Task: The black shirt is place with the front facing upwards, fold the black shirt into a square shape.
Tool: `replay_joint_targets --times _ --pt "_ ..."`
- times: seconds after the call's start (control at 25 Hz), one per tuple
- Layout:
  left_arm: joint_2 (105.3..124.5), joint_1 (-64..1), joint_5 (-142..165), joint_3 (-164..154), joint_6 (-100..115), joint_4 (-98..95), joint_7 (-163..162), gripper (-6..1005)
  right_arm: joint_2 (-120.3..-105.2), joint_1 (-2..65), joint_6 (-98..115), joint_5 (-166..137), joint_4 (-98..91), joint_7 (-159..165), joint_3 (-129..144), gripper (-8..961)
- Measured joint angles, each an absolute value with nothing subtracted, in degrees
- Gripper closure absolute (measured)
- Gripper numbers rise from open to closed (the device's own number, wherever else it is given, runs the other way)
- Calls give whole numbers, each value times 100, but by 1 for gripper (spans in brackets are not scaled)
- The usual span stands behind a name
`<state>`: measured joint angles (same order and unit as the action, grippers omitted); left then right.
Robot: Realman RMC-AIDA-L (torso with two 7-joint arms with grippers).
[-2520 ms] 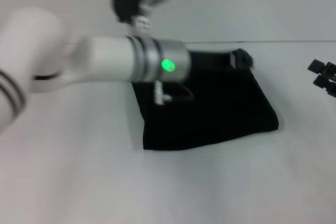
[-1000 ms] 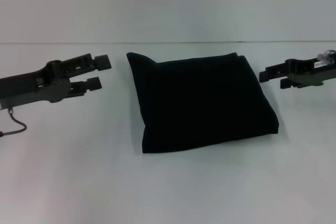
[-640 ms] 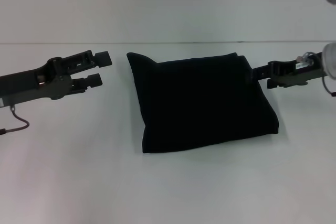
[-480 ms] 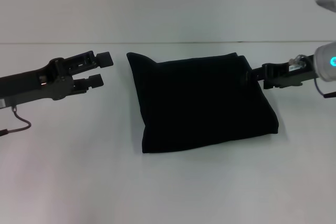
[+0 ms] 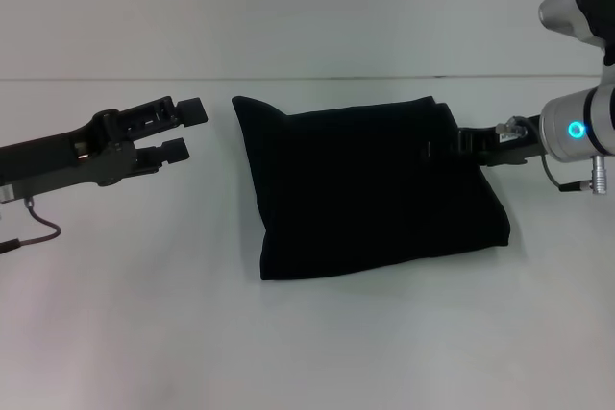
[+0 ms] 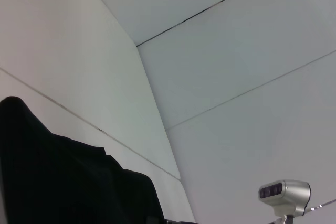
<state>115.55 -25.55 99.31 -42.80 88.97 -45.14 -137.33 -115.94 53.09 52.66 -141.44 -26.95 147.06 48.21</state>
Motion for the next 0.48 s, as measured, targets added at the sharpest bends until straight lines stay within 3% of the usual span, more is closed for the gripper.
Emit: replay_joint_targets --times 0.28,0.48 --pt "11559 -2607 9931 -4285 8857 -4507 -13723 48 -11582 5273 5308 -14109 -2724 14680 4826 310" --pt "11557 -2655 9932 -4286 8803 -4431 -13721 48 -11581 5262 5273 -14102 -2725 14686 4820 481"
